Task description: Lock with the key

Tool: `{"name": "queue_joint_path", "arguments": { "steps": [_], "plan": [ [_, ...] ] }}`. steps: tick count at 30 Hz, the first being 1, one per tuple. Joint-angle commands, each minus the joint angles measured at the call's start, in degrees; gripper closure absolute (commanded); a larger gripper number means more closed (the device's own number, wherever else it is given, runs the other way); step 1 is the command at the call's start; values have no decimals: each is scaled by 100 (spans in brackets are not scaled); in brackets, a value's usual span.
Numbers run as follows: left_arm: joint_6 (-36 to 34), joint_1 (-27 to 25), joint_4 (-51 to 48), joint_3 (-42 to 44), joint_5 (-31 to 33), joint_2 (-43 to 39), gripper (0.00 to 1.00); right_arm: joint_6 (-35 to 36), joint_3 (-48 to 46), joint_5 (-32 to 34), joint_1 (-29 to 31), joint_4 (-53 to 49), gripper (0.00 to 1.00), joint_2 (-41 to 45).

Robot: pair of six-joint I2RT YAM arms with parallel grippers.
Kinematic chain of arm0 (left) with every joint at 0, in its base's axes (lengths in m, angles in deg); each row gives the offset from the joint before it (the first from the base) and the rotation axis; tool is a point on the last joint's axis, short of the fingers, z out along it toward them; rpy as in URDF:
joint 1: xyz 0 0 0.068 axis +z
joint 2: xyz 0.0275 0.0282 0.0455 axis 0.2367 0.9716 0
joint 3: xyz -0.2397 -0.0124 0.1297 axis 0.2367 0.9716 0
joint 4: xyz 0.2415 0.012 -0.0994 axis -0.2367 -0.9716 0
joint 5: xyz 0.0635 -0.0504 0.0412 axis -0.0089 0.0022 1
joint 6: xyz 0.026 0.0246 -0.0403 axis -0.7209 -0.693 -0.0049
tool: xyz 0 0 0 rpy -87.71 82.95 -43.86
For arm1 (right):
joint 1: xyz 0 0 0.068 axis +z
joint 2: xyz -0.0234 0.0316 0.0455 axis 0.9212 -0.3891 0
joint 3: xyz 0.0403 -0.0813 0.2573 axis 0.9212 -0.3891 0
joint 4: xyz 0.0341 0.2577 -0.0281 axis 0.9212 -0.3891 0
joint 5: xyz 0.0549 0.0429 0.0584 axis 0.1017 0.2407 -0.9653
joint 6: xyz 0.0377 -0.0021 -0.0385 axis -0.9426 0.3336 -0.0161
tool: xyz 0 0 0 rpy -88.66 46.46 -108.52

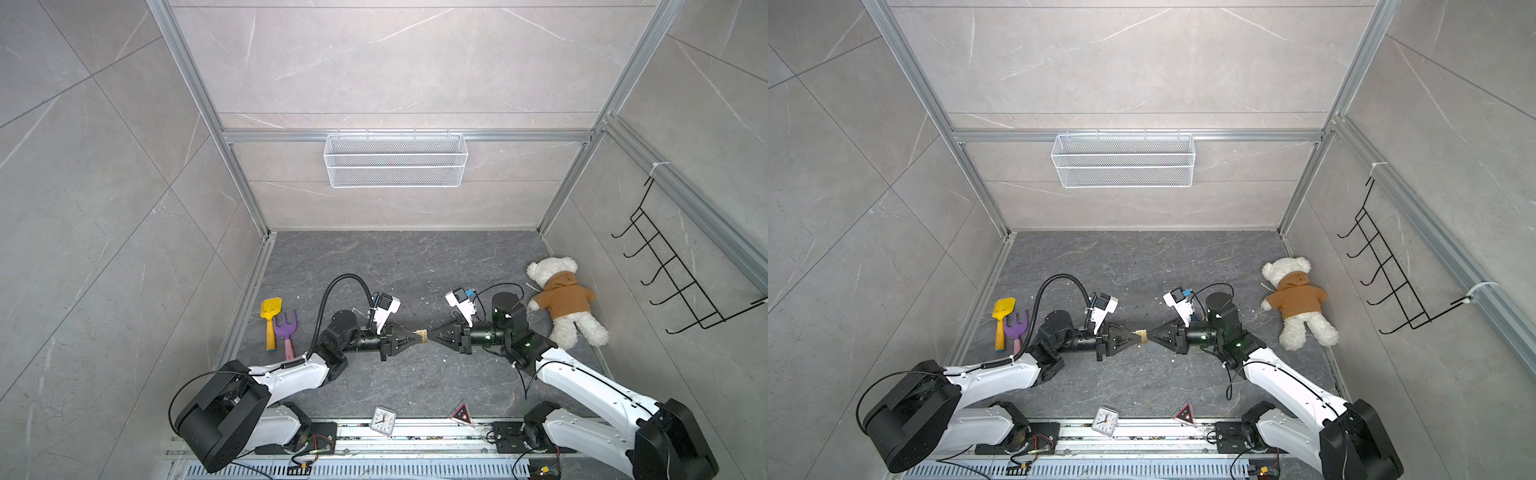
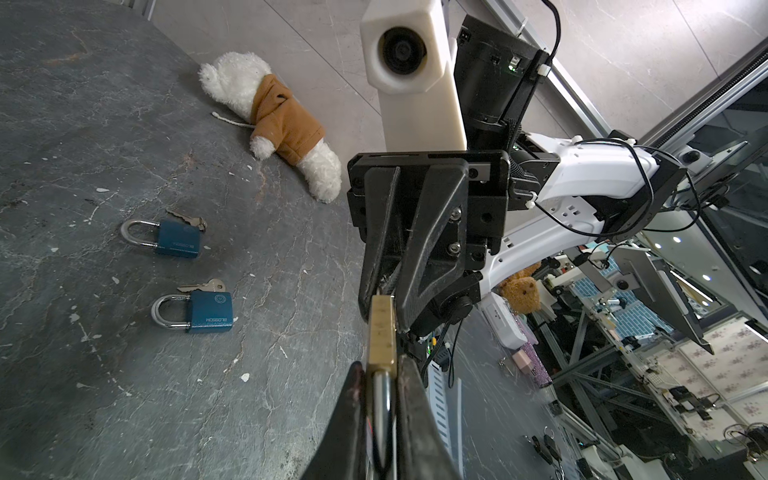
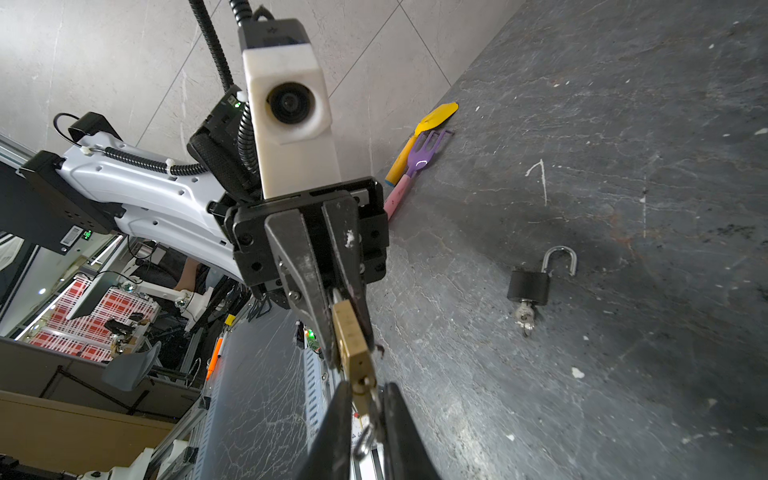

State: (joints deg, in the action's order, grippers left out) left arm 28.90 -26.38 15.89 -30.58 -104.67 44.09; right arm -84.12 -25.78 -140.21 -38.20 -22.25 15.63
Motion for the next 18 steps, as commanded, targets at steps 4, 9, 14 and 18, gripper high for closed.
{"name": "queue_joint_path", "arguments": {
  "steps": [4, 9, 14, 18],
  "plan": [
    [-9, 26, 435, -223, -68, -1, 100, 25, 29, -141, 10, 74, 94, 68],
    [-48, 35, 418, -202, -18, 3, 100, 25, 4, -154, 12, 65, 100, 141],
    [-87, 39, 403, -173, 23, 21, 100, -5, -82, -207, 10, 164, 100, 242],
    [3, 76, 568, -106, 103, 64, 100, -108, -225, -245, 2, 416, 100, 311]
  ]
}}
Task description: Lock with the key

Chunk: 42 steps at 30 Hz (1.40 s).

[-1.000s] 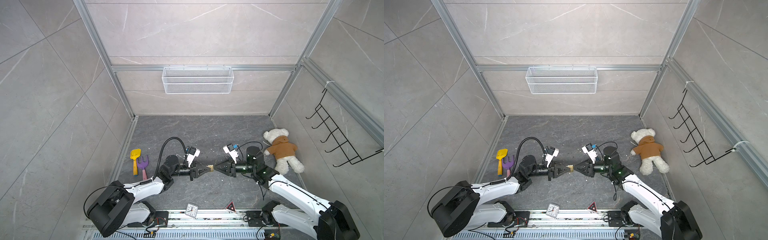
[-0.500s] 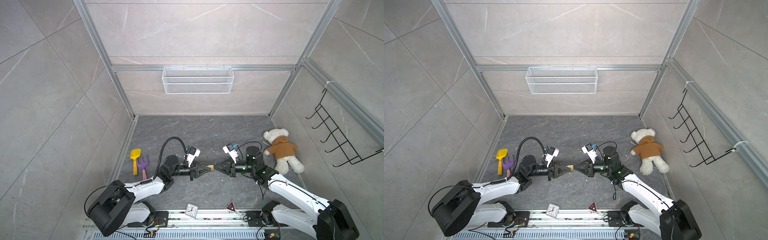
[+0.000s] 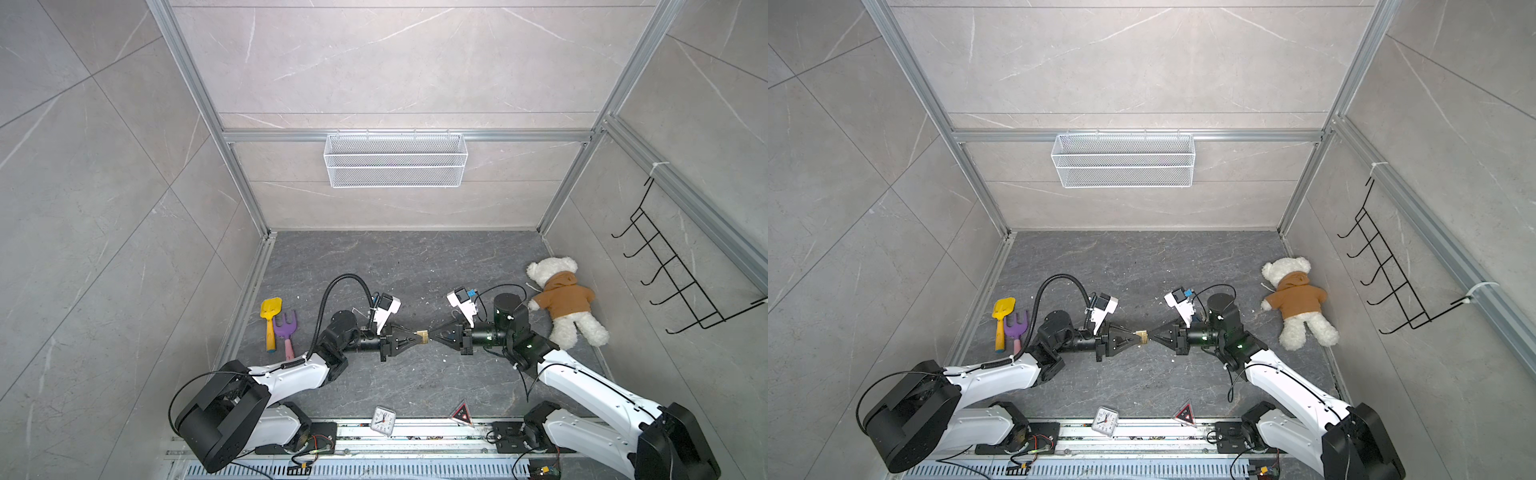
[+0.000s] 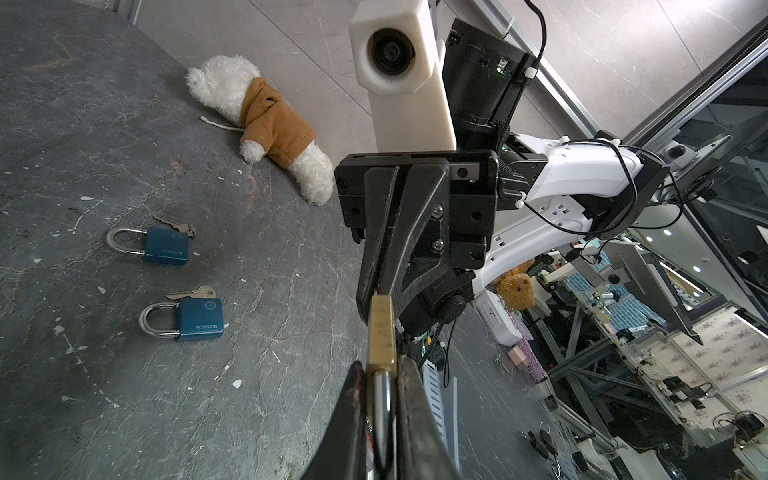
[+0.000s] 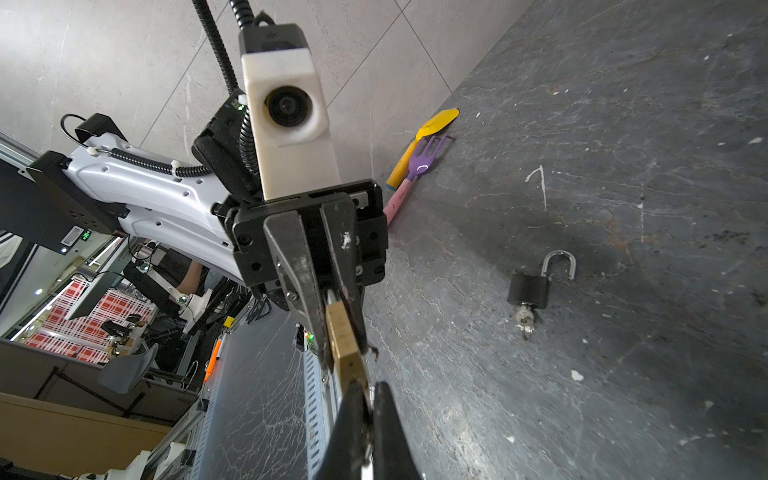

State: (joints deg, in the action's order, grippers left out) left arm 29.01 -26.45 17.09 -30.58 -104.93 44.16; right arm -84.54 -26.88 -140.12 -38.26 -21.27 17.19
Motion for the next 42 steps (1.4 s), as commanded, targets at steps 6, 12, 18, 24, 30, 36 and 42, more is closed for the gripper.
{"name": "queue_joint_path", "arguments": {
  "steps": [6, 12, 18, 24, 30, 36, 42],
  "plan": [
    [101, 195, 579, -6, 189, -45, 100, -214, -291, -241, -36, 608, 100, 305],
    [121, 279, 554, 93, 213, -210, 100, -293, -387, -237, -178, 678, 100, 462],
    [151, 287, 561, 109, 250, -260, 100, -537, -470, -367, -205, 1086, 100, 384],
    [488, 236, 1102, -67, 62, 165, 100, -1257, -648, -585, -172, 2403, 100, -49],
    [474, 31, 1005, -392, 9, 631, 100, -1378, -562, -503, 76, 2727, 100, -401],
    [569, -29, 1086, -576, -21, 923, 92, -1345, -540, -488, 97, 2727, 100, -487],
    [604, -77, 1080, -728, -100, 1109, 86, -1230, -477, -420, 95, 2589, 100, -566]
  ]
}}
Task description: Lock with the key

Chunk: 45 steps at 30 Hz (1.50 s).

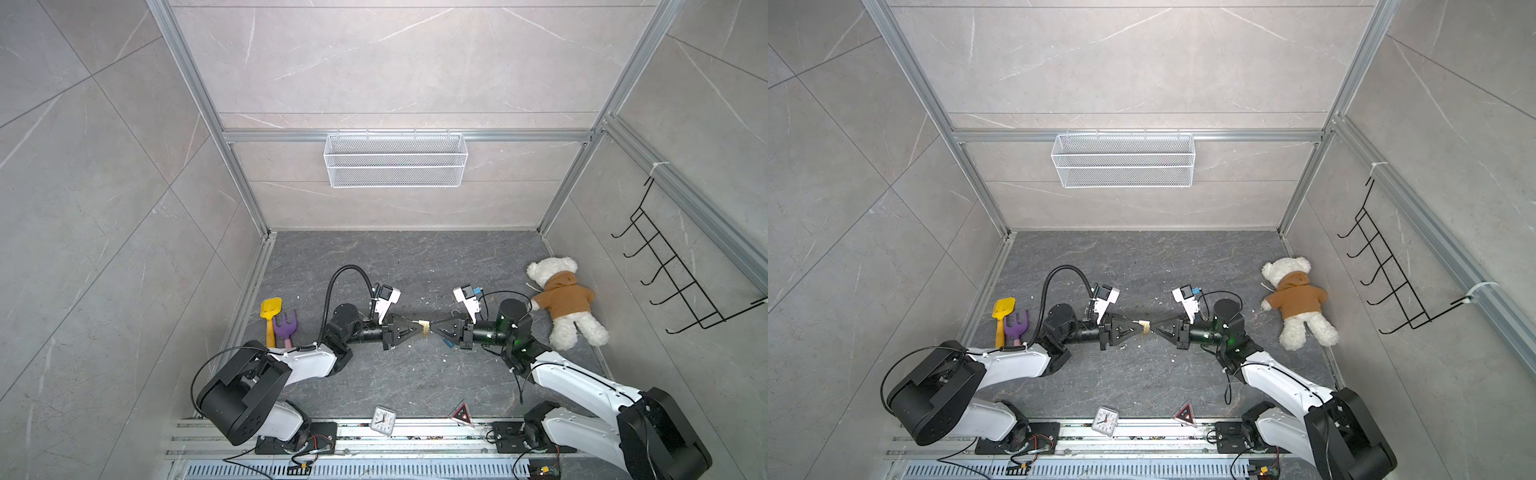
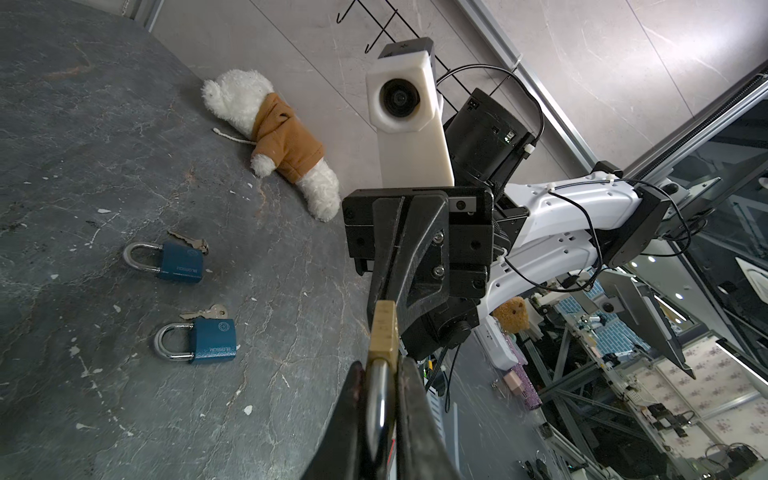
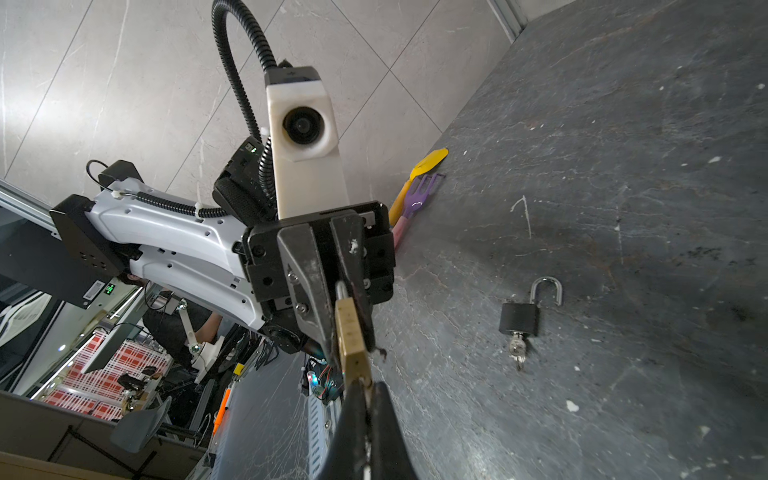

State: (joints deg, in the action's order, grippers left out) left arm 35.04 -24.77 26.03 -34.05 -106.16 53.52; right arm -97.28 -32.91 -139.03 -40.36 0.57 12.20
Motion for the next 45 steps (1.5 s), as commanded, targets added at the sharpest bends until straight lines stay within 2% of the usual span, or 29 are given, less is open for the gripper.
{"name": "queue_joint_path", "arguments": {
  "steps": [1, 16, 20, 22, 28, 40, 45],
  "plan": [
    [6, -259, 181, -407, 3, 200, 86, 47, 143, -516, 305, 404, 100, -84],
    [-34, -364, 97, -453, -153, 364, 81, 162, 428, -415, 302, 201, 100, -233],
    [-38, -364, 109, -384, -151, 307, 88, 345, 498, -365, 288, -182, 100, -127],
    [-58, -364, 106, -332, -136, 239, 86, 542, 559, -360, 252, -522, 100, -58],
    [-294, -364, -272, -196, -22, -107, 70, 757, 635, -360, 121, -1054, 100, 121],
    [-490, -357, -691, -14, 203, -620, 67, 965, 659, -542, 26, -1430, 100, 201],
    [-475, -359, -699, -74, 179, -568, 69, 966, 637, -625, 32, -1430, 100, 217]
  ]
}}
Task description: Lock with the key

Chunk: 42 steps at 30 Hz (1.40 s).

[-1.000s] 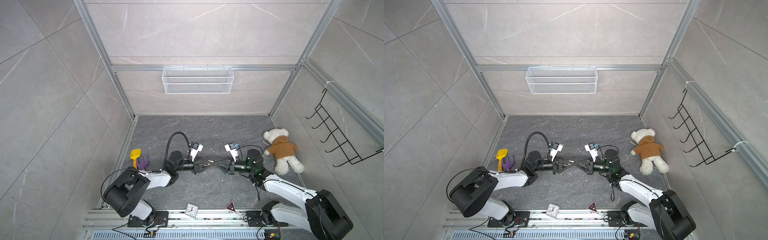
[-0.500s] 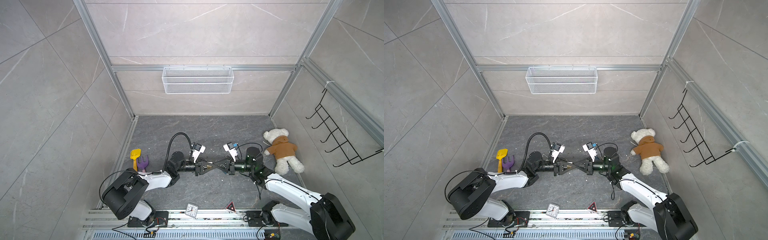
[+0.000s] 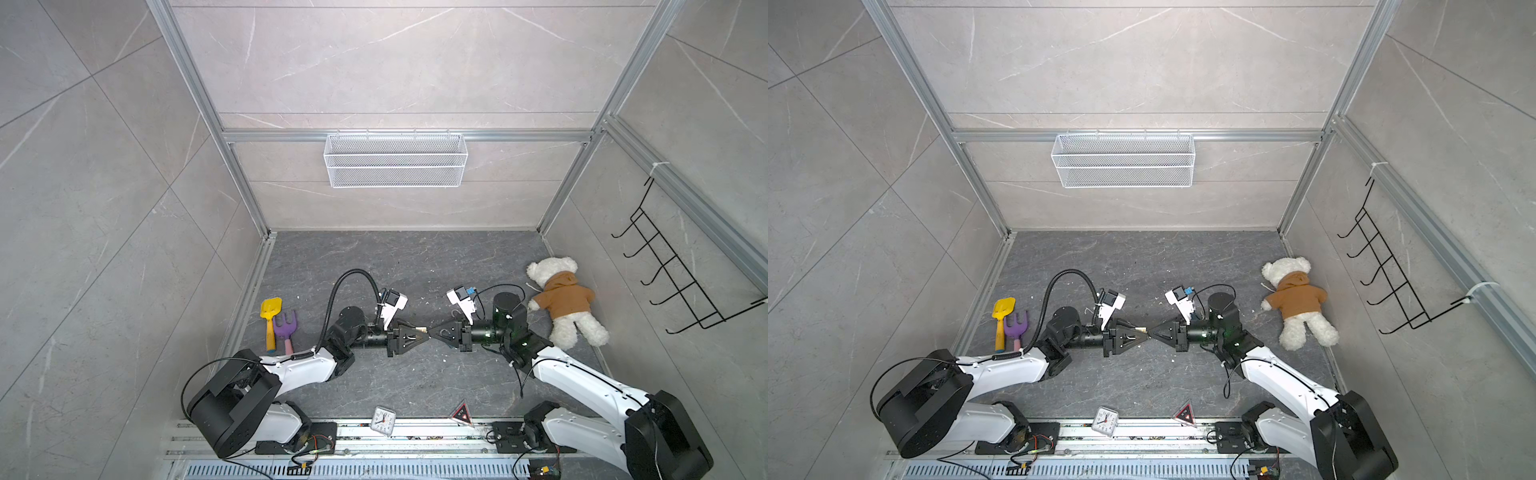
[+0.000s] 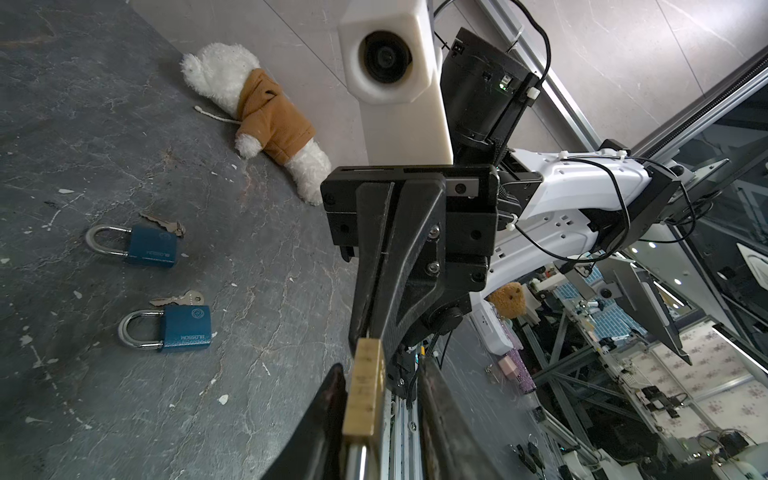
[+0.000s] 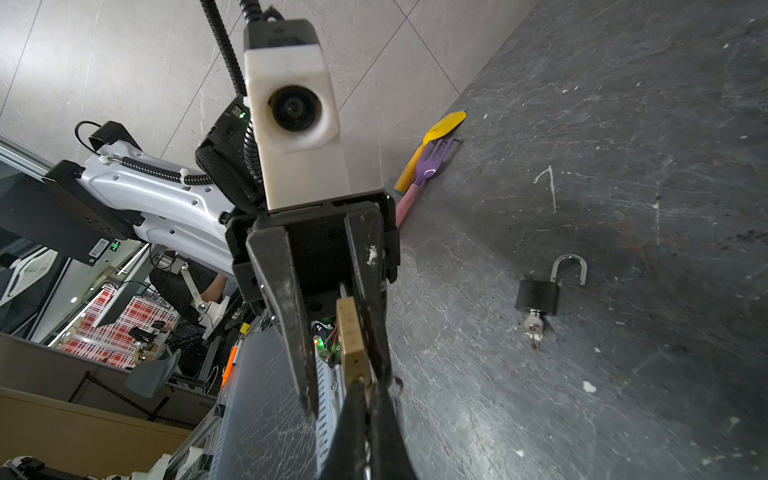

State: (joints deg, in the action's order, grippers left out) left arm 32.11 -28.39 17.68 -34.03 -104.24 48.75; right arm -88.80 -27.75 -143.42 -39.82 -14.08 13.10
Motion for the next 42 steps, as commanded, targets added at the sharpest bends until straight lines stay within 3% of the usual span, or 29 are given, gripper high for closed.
{"name": "queue_joint_path", "arguments": {
  "steps": [1, 12, 19, 22, 29, 31, 36, 40, 42],
  "plan": [
    [-182, 3, 138, -83, -9, -78, 71, 123, 120, -174, -27, 22, 100, 128],
    [-190, 4, 97, -42, 57, -118, 81, 150, 86, -155, -94, -58, 100, 207],
    [-131, 2, 239, 39, 166, -109, 100, 22, 20, -179, -112, 164, 100, 216],
    [0, 0, 494, 108, 333, -96, 100, -321, -150, -188, -111, 830, 100, 158],
    [359, 16, 1301, 318, 753, 47, 100, -1723, -769, -175, -109, 3695, 100, -340],
    [417, 29, 1383, 322, 745, 69, 100, -1905, -812, -170, -111, 4084, 100, -477],
    [433, 116, 1353, 373, 700, -20, 100, -1858, -801, -106, -119, 3998, 100, -437],
    [286, 290, 966, 419, 602, -283, 100, -696, -490, 201, -158, 1855, 100, 185],
    [225, 370, 775, 467, 583, -439, 100, -465, -414, 296, -171, 1297, 100, 428]
  ]
}}
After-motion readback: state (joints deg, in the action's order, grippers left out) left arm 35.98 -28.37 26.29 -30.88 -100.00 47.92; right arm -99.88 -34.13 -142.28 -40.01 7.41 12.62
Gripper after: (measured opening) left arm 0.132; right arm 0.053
